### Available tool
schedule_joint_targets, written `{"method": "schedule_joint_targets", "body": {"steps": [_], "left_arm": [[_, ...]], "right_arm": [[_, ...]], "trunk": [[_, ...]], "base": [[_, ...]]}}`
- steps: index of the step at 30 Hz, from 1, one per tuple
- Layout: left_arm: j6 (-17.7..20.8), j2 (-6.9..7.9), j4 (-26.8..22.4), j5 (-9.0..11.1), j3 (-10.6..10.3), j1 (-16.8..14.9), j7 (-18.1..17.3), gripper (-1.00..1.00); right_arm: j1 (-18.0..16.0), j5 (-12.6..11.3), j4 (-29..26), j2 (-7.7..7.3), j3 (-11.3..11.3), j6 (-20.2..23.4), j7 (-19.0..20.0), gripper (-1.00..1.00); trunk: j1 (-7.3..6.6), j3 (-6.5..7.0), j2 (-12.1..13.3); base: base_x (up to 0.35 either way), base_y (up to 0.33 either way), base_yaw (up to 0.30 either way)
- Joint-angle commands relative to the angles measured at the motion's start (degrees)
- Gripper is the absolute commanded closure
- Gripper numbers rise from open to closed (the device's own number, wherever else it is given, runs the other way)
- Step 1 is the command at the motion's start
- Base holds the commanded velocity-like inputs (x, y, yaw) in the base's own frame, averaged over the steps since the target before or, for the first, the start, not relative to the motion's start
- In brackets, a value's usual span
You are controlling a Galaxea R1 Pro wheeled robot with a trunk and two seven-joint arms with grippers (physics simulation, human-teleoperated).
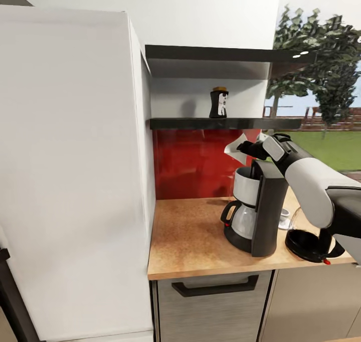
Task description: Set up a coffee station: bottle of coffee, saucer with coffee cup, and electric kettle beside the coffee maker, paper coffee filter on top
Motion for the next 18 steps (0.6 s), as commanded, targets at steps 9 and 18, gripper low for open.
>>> {"method": "schedule_joint_targets", "body": {"steps": [9, 18], "left_arm": [[-0.1, -0.02, -0.1, 0.0, 0.0, 0.0, 0.1, -1.0], [-0.2, -0.1, -0.1, -0.1, 0.0, 0.0, 0.1, -1.0]], "right_arm": [[0.0, 1.6, 0.0, 0.0, 0.0, 0.2, -0.4, 1.0], [0.0, 1.7, 0.0, -0.1, 0.0, 0.2, -0.3, 1.0]], "trunk": [[0.02, -0.09, -0.1], [0.02, -0.09, -0.1]], "base": [[0.043, -0.018, 0.0], [0.033, -0.019, 0.0]]}}
